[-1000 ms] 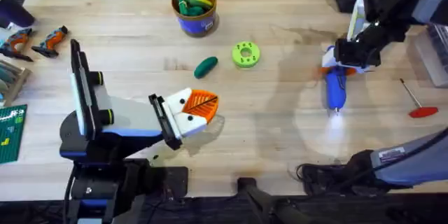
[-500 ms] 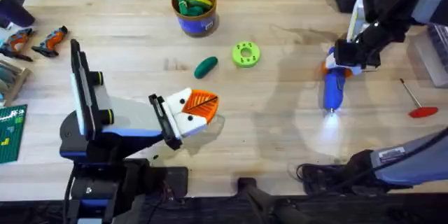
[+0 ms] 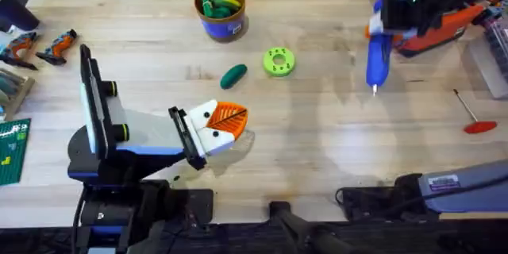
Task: Pick up the gripper from the table and insert it into the empty holder that is missing its gripper. Then pick up a screw, insert it into the mounting hole, and use the screwdriver to tighten it. Finally, clean up the table by picking up the vegetable and placing it into the bucket.
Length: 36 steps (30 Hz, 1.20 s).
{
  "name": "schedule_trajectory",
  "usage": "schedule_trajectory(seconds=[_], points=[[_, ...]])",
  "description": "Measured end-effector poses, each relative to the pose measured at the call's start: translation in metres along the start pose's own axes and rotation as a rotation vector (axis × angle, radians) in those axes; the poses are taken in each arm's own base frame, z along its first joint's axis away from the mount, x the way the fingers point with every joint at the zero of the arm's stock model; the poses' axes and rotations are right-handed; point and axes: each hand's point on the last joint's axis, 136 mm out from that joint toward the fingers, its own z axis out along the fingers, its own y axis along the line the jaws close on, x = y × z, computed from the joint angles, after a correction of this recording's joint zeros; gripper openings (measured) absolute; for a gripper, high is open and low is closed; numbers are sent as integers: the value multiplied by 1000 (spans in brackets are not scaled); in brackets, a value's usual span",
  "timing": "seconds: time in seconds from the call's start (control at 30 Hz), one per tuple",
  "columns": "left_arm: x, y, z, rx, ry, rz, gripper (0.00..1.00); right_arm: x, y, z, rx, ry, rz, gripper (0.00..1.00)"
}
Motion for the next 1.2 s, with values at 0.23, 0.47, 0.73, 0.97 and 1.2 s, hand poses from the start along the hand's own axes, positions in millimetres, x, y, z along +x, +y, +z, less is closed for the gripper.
schedule_trajectory(seconds=[0.23, 0.47, 0.73, 0.97, 1.2], points=[[0, 0, 0, 0, 0, 0, 4, -49, 38, -79, -61, -250, -74, 28], [0, 0, 0, 0, 0, 0, 4, -89, 71, -145, -142, -486, -72, 28], [0, 0, 0, 0, 0, 0, 4, -108, 116, -208, -267, -712, -109, 28], [0, 0, 0, 0, 0, 0, 4, -100, 155, -254, -470, -811, -191, 28], [0, 0, 0, 0, 0, 0, 4, -105, 180, -256, -610, -880, -241, 28]])
